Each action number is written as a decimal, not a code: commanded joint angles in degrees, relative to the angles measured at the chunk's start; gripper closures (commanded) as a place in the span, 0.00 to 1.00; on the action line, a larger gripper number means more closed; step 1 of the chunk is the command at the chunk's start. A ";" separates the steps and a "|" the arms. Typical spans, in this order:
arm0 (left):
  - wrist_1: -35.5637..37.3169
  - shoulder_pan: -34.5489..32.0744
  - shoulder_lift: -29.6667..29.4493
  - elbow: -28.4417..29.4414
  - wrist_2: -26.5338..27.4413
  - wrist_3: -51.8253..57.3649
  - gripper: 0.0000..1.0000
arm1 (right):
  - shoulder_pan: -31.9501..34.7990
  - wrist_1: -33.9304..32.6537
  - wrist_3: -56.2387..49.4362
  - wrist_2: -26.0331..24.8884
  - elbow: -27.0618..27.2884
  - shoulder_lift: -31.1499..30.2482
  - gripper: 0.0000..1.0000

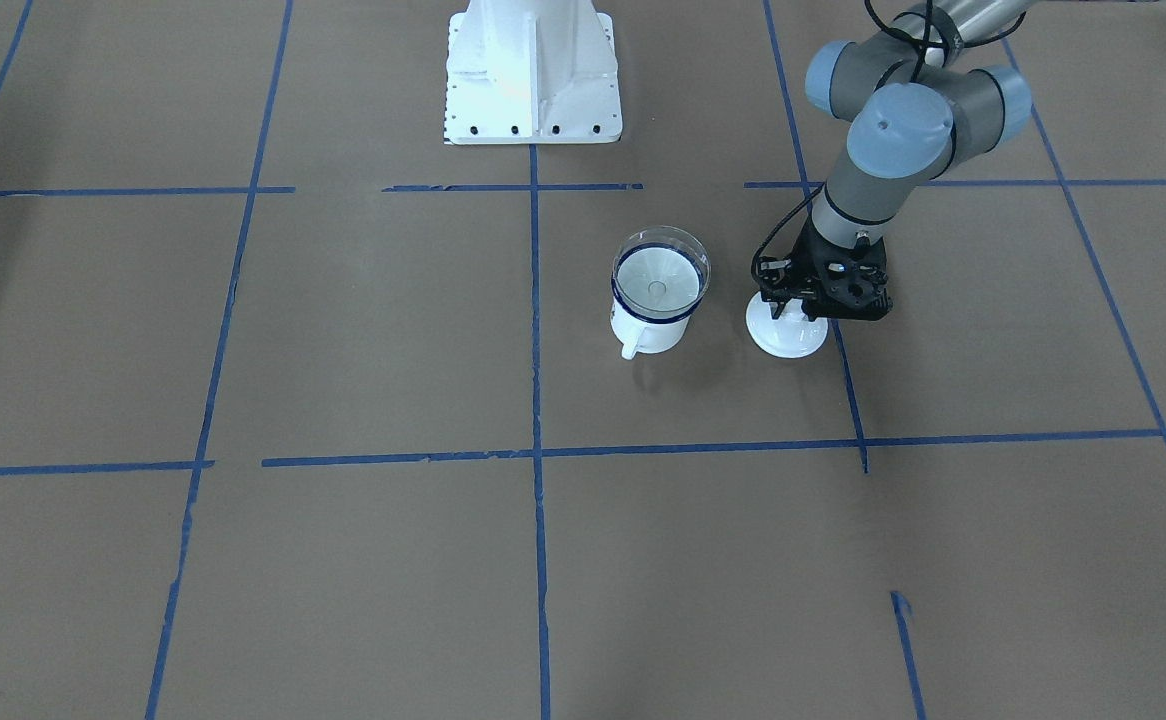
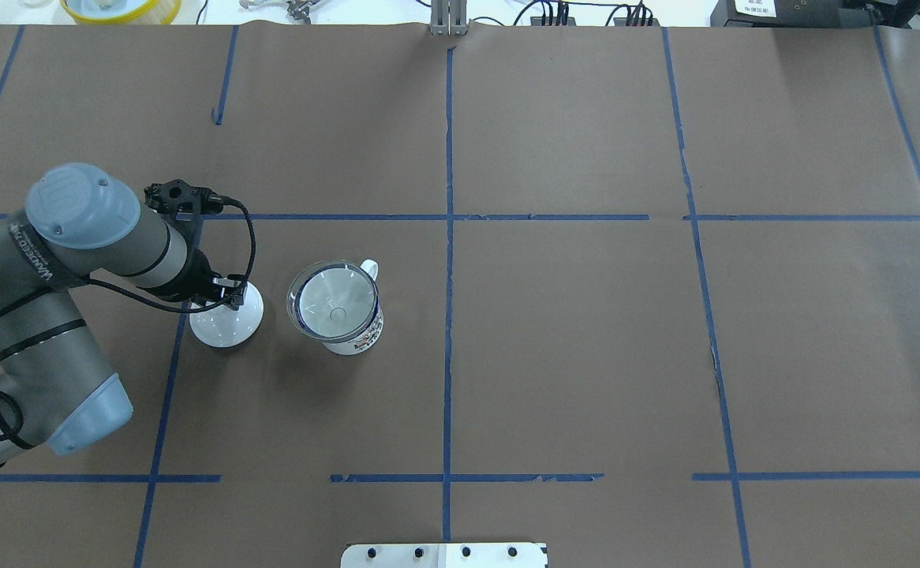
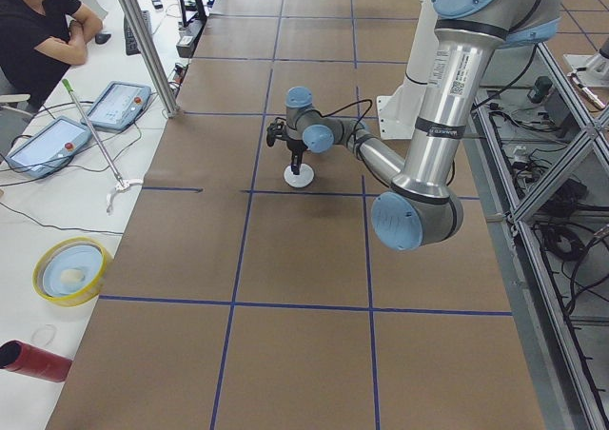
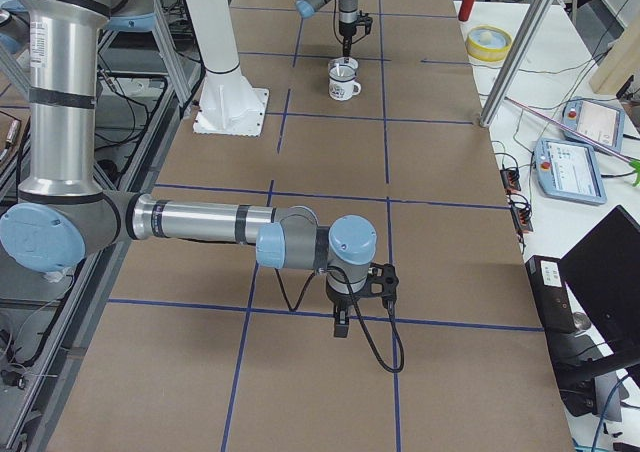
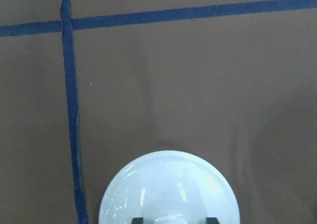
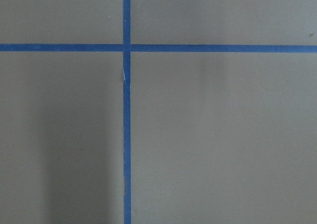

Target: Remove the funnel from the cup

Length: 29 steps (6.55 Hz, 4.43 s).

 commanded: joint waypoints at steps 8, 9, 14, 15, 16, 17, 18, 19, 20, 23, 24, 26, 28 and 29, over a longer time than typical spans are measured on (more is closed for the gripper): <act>0.35 -0.19 1.08 -2.38 -0.17 0.09 0.27 | 0.00 0.00 0.00 0.00 -0.01 0.02 0.00; 0.35 -0.19 1.07 -2.55 -0.17 0.09 0.00 | 0.00 0.00 0.00 0.00 -0.01 -0.06 0.00; 29.07 -5.47 -10.59 -15.30 -1.13 1.85 0.00 | 0.00 0.00 0.00 0.00 -0.01 -0.06 0.00; 28.83 -5.29 -11.57 -14.34 -3.57 1.15 0.00 | 0.00 0.00 0.00 0.00 -0.01 0.02 0.00; 28.57 -5.12 -14.11 -10.68 -4.20 -1.38 0.00 | 0.00 0.00 0.00 0.00 0.07 0.02 0.00; 26.30 -3.90 -14.83 -8.47 -4.12 -3.23 0.00 | 0.00 0.00 0.00 0.00 -0.01 0.02 0.00; 24.28 -1.88 -14.75 -7.05 -4.04 -5.77 0.02 | 0.00 0.00 0.00 0.00 -0.01 0.02 0.00; 22.61 0.23 -14.40 -6.60 -3.86 -7.89 0.06 | 0.00 0.00 0.00 0.00 0.07 0.02 0.00; 21.89 2.16 -14.13 -5.64 -3.77 -9.04 0.15 | 0.00 0.00 0.00 0.00 0.08 -0.06 0.00; 21.10 2.53 -13.95 -4.76 -3.77 -9.49 0.57 | 0.00 0.00 0.00 0.00 -0.01 0.02 0.00; 20.66 2.53 -13.96 -4.66 -3.77 -9.40 0.71 | 0.00 0.00 0.00 0.00 0.07 0.02 0.00; 19.43 2.53 -13.87 -4.14 -3.77 -9.40 0.81 | 0.00 0.00 0.00 0.00 -0.01 0.02 0.00; 18.55 2.62 -13.87 -4.57 -3.68 -9.49 0.98 | 0.00 0.00 0.00 0.00 0.07 0.02 0.00; 18.72 2.36 -13.87 -5.62 -3.68 -9.32 1.00 | 0.00 0.00 0.00 0.00 0.08 -0.06 0.00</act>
